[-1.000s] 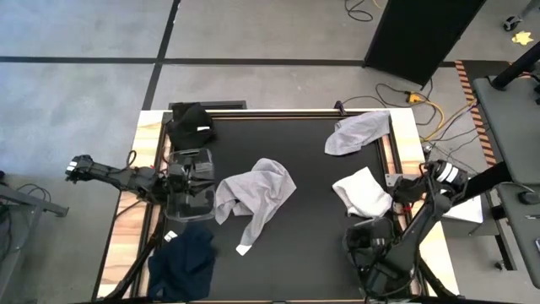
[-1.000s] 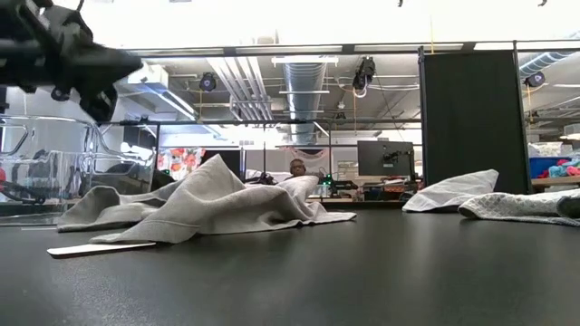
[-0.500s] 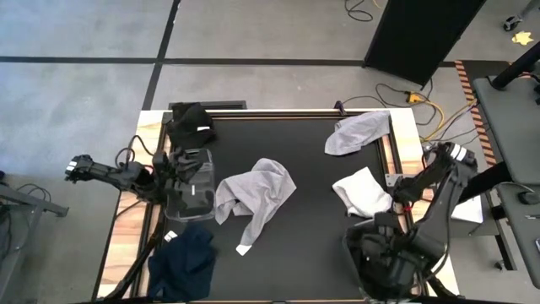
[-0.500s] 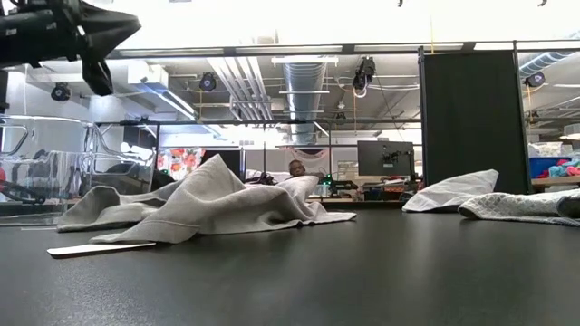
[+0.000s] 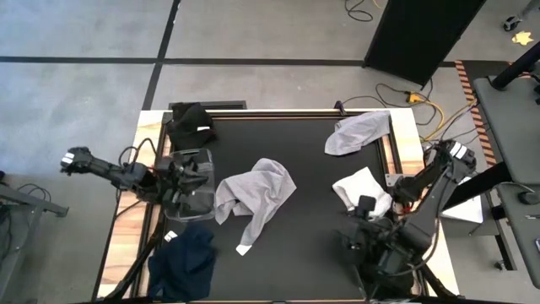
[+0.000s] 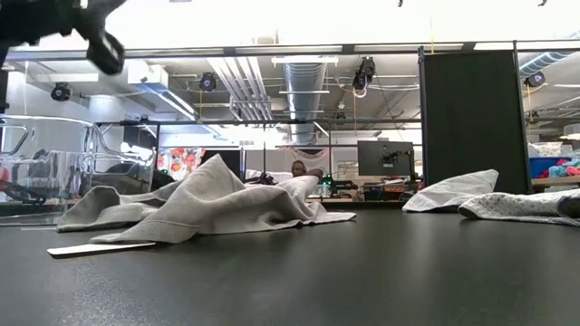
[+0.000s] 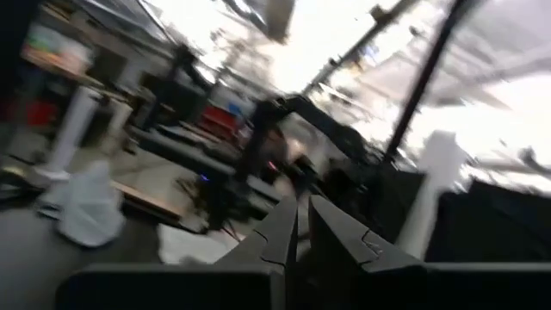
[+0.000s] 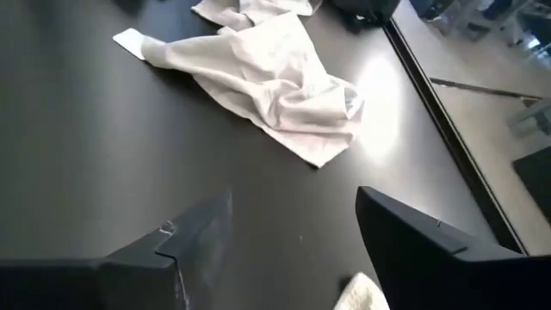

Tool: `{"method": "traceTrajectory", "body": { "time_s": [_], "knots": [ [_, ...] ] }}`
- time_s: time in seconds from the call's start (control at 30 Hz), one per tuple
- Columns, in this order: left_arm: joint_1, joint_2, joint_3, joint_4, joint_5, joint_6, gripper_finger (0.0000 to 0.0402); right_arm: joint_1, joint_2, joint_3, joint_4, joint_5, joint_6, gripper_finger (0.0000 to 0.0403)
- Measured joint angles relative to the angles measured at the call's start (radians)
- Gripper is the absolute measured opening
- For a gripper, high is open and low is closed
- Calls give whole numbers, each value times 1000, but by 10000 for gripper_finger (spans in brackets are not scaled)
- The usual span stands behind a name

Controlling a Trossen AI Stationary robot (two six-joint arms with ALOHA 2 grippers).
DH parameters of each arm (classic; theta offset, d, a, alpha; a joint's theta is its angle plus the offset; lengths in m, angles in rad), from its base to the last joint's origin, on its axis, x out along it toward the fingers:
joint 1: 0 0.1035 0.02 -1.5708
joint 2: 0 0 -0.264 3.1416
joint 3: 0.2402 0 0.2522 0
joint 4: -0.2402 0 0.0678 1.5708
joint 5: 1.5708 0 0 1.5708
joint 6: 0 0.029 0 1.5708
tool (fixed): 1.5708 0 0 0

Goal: Sort towels by color in basket
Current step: Put the blue towel into the bottom transparent bin

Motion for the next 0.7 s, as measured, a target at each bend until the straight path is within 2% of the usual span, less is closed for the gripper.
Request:
{"method": "traceTrajectory", "body": {
  "time_s": [0.13, 0.23, 0.33, 0.4, 0.5, 0.6, 0.7],
  "knots": [
    [-103, 168, 154, -115, -3, 29, 18, -40, 19, -2, 84, -18, -136, 252],
    [-203, 317, 304, -267, -114, 13, 18, -58, 28, -2, 130, -18, -231, 256],
    [-312, 478, 475, -492, -263, -68, 18, -71, 29, -11, 163, -17, -283, 251],
    [-378, 583, 589, -671, -313, -177, 18, -81, 29, -23, 186, -18, -290, 246],
    [-463, 733, 760, -958, -319, -409, 18, -90, 28, -35, 193, 0, -291, 243],
    [-529, 878, 911, -1226, -268, -697, 18, -92, 28, -39, 199, 34, -292, 252],
    [-576, 1009, 1039, -1464, -159, -980, 18, -97, 28, -39, 206, 39, -293, 269]
  ]
}}
